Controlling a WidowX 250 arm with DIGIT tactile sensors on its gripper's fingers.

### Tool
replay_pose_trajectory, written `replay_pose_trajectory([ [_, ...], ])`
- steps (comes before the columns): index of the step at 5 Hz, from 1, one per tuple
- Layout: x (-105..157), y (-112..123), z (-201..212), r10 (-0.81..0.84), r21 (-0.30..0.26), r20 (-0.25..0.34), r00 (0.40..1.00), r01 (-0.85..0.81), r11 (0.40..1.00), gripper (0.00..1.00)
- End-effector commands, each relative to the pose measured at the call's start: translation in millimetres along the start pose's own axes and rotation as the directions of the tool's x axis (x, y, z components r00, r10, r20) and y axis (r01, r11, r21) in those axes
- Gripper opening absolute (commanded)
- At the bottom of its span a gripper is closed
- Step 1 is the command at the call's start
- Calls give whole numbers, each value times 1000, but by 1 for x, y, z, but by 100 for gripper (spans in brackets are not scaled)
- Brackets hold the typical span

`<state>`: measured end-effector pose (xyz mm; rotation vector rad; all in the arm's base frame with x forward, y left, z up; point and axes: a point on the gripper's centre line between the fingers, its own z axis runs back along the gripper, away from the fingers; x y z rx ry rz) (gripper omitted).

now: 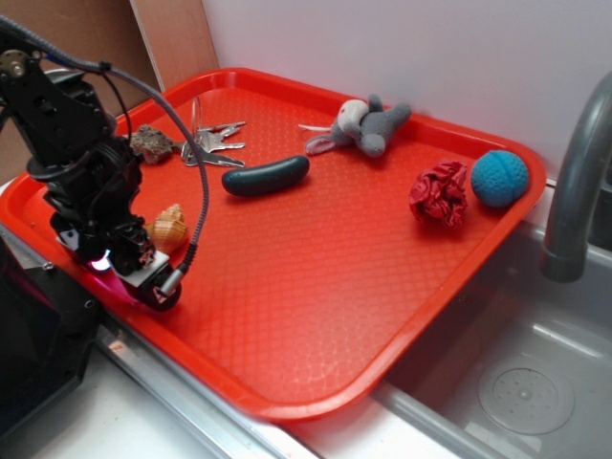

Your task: Grab the shell.

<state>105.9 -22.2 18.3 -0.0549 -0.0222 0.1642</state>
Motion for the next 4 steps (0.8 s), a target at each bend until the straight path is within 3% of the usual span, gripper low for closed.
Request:
replay_pose_trajectory([
  [1, -5, -3, -3, 65, 10, -30, 997, -64, 998, 100],
  [4, -1, -5, -3, 111, 35, -20, 994, -110, 993, 100],
])
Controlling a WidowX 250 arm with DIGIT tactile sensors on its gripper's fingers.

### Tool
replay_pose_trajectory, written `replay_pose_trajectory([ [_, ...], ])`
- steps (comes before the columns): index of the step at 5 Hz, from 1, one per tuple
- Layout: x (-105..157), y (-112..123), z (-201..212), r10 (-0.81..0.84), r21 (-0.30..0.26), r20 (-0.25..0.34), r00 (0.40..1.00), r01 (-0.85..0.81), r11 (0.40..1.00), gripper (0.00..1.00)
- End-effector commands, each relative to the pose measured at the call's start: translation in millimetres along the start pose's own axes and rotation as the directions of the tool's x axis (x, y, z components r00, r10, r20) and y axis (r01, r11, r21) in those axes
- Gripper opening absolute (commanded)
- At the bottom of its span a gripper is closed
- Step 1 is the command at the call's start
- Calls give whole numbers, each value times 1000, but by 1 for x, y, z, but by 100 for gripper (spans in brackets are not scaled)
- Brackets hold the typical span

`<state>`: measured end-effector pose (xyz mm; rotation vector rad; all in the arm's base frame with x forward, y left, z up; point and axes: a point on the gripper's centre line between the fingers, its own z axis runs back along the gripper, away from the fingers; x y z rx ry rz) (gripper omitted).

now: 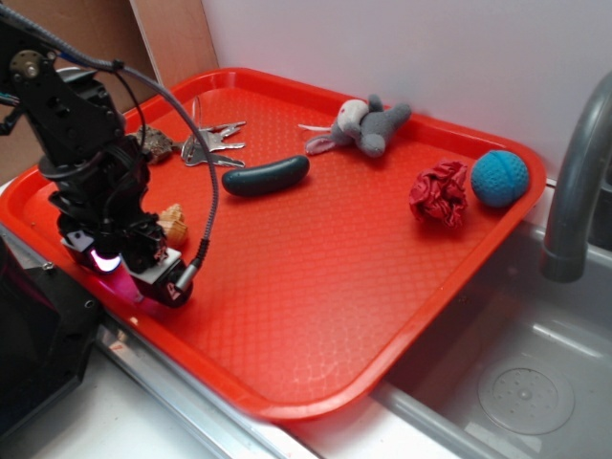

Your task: Grab the shell.

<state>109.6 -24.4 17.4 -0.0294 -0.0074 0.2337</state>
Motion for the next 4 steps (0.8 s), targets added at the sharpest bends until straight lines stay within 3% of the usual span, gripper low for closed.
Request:
replay_pose_trajectory([
  [1, -4, -2, -1, 44, 6, -3, 999, -44, 999, 100],
  [2, -5, -6, 0, 23, 41, 12, 1000, -23, 999, 100],
  [4, -5, -6, 0, 23, 41, 12, 1000, -23, 999, 100],
])
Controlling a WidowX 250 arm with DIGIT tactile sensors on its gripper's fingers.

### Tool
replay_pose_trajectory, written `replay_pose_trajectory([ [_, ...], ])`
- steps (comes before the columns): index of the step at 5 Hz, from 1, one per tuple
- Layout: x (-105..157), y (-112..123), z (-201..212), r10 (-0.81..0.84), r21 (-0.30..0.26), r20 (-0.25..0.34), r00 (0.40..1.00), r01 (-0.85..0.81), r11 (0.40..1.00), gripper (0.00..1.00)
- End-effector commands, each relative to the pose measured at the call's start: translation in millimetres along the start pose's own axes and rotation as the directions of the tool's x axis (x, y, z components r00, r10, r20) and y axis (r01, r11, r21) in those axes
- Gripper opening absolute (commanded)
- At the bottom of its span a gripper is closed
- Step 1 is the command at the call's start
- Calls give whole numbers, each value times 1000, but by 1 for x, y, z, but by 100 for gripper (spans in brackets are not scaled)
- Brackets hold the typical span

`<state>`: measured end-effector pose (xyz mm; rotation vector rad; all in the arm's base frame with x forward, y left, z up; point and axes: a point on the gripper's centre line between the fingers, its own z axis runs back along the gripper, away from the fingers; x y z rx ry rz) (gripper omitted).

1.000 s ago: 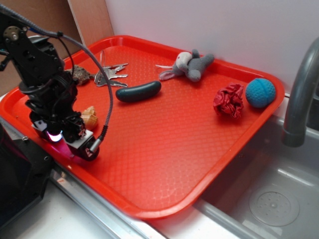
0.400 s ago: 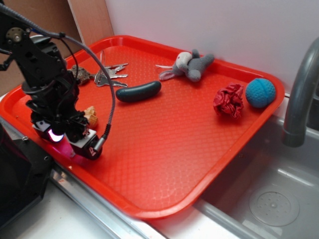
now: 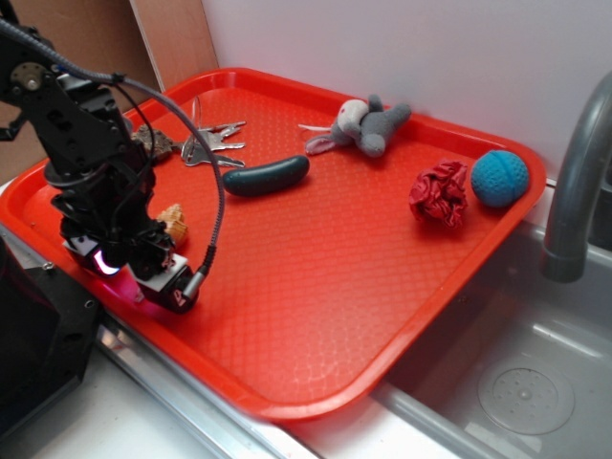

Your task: Grab the shell.

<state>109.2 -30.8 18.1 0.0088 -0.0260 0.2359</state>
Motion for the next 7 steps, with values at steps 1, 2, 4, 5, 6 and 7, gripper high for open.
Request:
replay_pose_trajectory([
  [1, 16, 10, 25, 48, -45, -8, 999, -49, 998, 100],
  [2, 28, 20, 43, 81, -76, 3, 997, -81, 994, 100],
  [4, 46, 8, 26, 12, -100, -20, 1000, -14, 995, 100],
  [5, 43, 1, 14, -32, -103, -31, 999, 29, 994, 100],
  [6, 37, 1, 3, -40, -79, -54, 998, 36, 996, 100],
  [7, 31, 3, -7, -15, -35, -76, 997, 12, 999, 100],
])
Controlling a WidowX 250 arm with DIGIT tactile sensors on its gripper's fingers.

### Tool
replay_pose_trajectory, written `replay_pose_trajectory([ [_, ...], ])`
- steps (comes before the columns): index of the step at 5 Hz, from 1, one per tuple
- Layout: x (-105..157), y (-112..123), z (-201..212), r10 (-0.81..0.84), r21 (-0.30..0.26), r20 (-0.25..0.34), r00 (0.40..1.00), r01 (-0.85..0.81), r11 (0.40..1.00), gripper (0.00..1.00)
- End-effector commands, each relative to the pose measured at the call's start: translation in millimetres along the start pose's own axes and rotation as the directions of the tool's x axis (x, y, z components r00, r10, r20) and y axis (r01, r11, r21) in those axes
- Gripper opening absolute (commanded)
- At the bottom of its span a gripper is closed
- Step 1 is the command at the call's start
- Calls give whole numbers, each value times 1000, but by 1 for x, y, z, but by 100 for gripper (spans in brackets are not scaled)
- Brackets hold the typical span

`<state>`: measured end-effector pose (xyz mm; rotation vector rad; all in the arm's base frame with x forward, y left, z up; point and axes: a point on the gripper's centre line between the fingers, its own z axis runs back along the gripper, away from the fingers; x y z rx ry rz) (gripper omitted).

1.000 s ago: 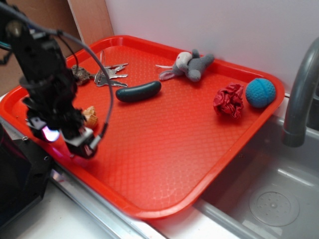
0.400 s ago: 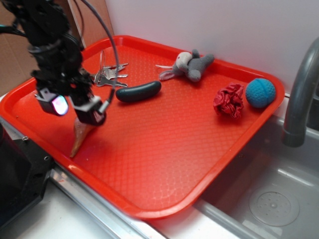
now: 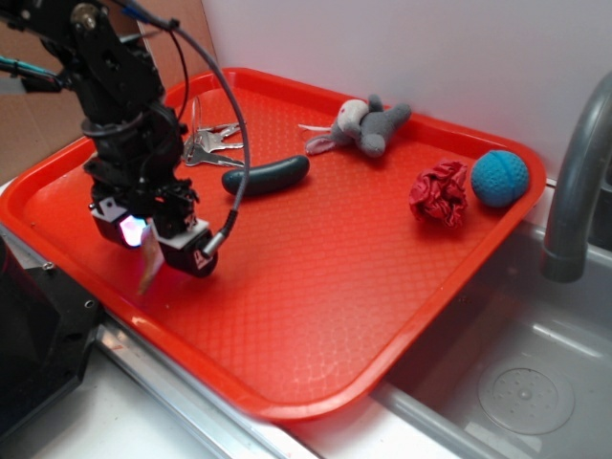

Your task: Grab the shell.

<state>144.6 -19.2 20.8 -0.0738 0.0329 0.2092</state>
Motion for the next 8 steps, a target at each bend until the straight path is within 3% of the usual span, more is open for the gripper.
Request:
replay_pose_trajectory([
  [1, -2, 4, -10, 41, 46, -13, 999, -40, 998, 0],
  [3, 4, 23, 31, 116, -12, 52, 992, -116, 993, 0],
  [4, 21, 18, 82, 104, -39, 146, 984, -99, 994, 0],
  [5, 38, 3, 132, 83, -13, 143, 986, -82, 997, 0],
  [6, 68, -27, 155, 74, 58, 123, 990, -81, 995, 0],
  [8, 69, -31, 147, 51, 117, 118, 992, -65, 991, 0],
])
